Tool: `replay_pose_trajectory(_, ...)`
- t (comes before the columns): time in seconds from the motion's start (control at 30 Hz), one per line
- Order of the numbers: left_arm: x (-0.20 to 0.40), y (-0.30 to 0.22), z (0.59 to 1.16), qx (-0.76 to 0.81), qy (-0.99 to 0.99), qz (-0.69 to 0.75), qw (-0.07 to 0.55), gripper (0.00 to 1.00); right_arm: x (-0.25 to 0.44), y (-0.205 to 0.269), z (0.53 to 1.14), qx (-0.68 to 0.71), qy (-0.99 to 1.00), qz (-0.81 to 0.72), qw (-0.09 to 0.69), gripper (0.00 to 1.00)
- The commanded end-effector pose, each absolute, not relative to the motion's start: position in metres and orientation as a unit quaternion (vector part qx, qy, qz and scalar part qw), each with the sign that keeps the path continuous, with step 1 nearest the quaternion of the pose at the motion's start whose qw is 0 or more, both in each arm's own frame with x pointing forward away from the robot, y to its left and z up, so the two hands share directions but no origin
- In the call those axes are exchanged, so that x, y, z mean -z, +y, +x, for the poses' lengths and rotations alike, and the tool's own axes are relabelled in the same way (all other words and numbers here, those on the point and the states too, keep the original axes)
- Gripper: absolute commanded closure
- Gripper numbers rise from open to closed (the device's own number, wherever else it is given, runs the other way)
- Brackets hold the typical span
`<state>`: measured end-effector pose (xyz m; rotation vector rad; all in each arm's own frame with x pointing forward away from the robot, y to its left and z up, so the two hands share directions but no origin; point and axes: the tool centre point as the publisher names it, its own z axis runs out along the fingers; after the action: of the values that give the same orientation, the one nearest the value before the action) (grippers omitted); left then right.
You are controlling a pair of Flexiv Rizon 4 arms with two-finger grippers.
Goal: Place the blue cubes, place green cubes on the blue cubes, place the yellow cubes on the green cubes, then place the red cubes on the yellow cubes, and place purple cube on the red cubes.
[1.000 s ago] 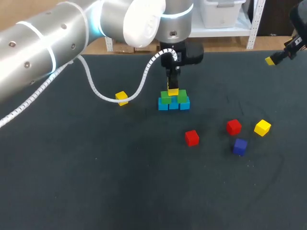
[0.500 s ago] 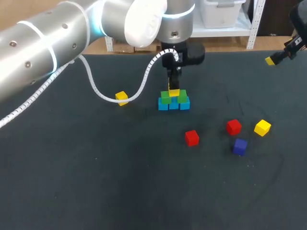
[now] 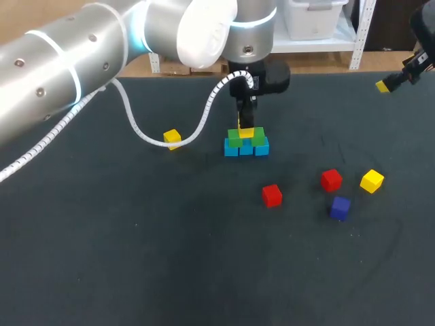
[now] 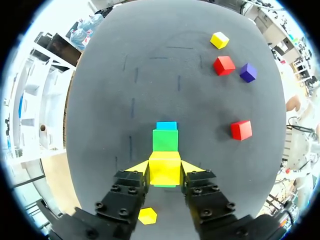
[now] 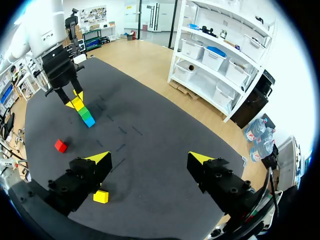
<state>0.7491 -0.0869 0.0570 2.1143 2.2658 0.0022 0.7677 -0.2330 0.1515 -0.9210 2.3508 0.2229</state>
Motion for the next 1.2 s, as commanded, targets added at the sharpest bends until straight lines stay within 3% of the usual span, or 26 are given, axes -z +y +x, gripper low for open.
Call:
replay_pose_trajectory(0.03,-0.057,-0.087,0.749,0.000,0.731,0.682,0.021,0.16,-0.151,-0.233,0.769,-0.086,0.885,-0.348,0.298,0.00)
replay_pose_trajectory(0.07,-0.058,-0.087,0.749,0.001,0.737,0.676,0.028,0.00,-0.151,-0.233,0.769,-0.086,0.885,-0.348,0.298,0.00)
replay_pose_trajectory(0.53,-0.075,-0.077,0.757,0.016,0.754,0.655,0.046,0.00,-0.151,-0.233,0.769,-0.086,0.885,-0.348,0.298,0.00)
replay_pose_trajectory(1.2,-0.087,0.011,0.755,-0.028,0.834,0.545,0.073,0.00,-0.151,-0.233,0.769,-0.086,0.885,-0.348,0.298,0.00)
